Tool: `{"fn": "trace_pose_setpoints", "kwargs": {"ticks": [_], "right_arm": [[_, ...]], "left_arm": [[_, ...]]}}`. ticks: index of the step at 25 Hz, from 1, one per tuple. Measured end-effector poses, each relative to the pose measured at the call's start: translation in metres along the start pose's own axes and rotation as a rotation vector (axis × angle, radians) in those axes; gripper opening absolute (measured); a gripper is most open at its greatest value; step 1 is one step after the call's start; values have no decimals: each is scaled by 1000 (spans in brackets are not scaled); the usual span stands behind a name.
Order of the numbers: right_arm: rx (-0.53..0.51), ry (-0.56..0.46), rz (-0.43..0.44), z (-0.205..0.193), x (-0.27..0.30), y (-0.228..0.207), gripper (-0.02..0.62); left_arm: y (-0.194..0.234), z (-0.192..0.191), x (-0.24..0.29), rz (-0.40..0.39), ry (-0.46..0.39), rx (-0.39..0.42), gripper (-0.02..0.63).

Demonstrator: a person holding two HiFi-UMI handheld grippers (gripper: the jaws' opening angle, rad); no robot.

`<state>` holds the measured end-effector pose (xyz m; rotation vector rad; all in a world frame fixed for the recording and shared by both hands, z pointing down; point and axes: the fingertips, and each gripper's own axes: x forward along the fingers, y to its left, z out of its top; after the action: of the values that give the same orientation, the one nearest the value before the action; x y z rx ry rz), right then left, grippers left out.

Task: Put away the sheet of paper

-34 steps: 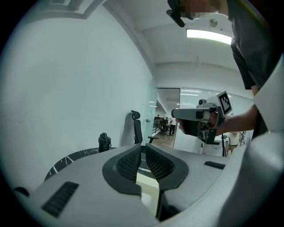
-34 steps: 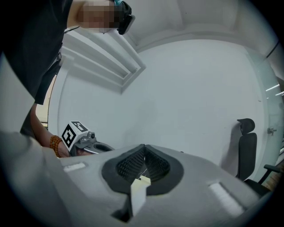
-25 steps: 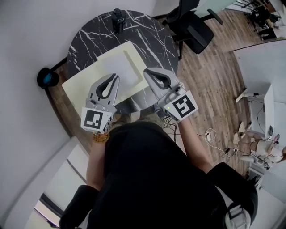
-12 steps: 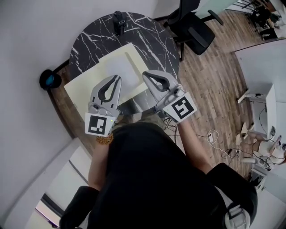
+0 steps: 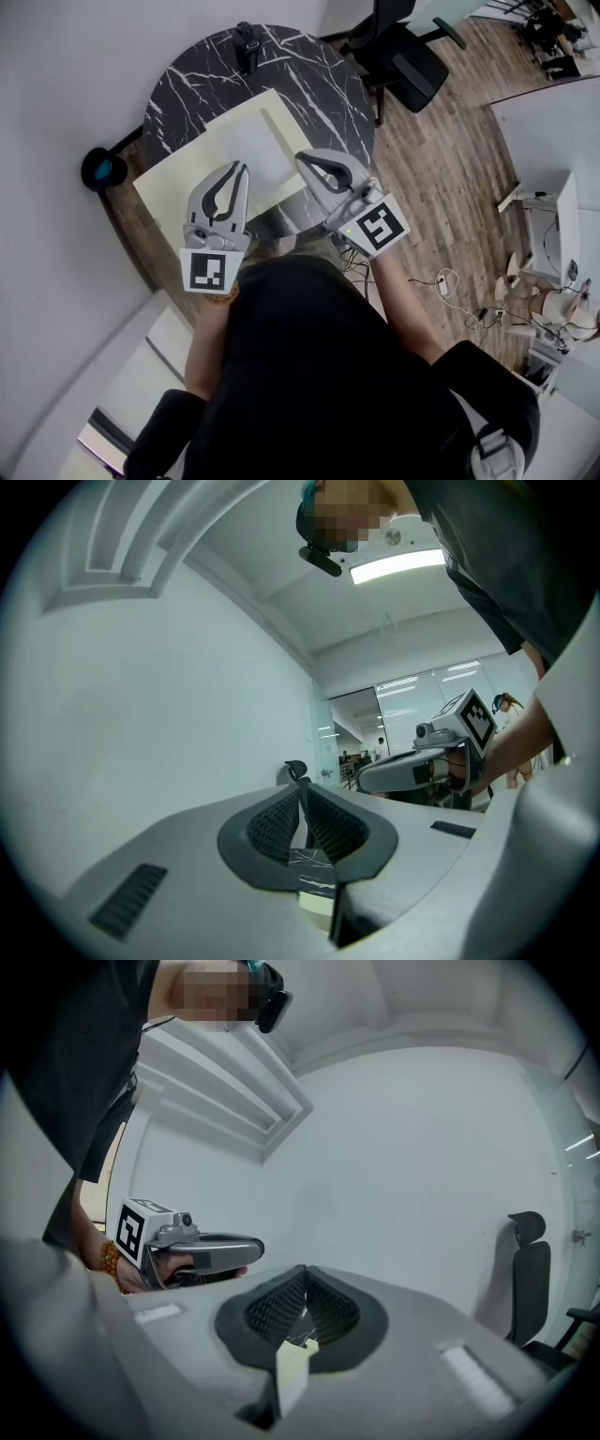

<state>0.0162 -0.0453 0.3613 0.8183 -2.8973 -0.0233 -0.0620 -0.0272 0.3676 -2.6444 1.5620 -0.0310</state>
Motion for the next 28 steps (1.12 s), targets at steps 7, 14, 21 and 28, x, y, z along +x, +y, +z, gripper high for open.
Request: {"fn": "trace_pose_setpoints", "kwargs": {"ticks": [7,14,21,28], "right_arm": [[-17,-3,13,5,8,3,-2],[-20,0,12,5,8,1,-2],[-12,3,9,4,2,-4,-2],[-7,-3,30,4,-1,-2,-2]], "left_arm": [[7,-7,1,9,31,-17,34],[2,-13,4,-19,47,-35,21],[-6,-15,7,-46,44,-54,11],[-9,-18,6,-57,50,-57,11]]}}
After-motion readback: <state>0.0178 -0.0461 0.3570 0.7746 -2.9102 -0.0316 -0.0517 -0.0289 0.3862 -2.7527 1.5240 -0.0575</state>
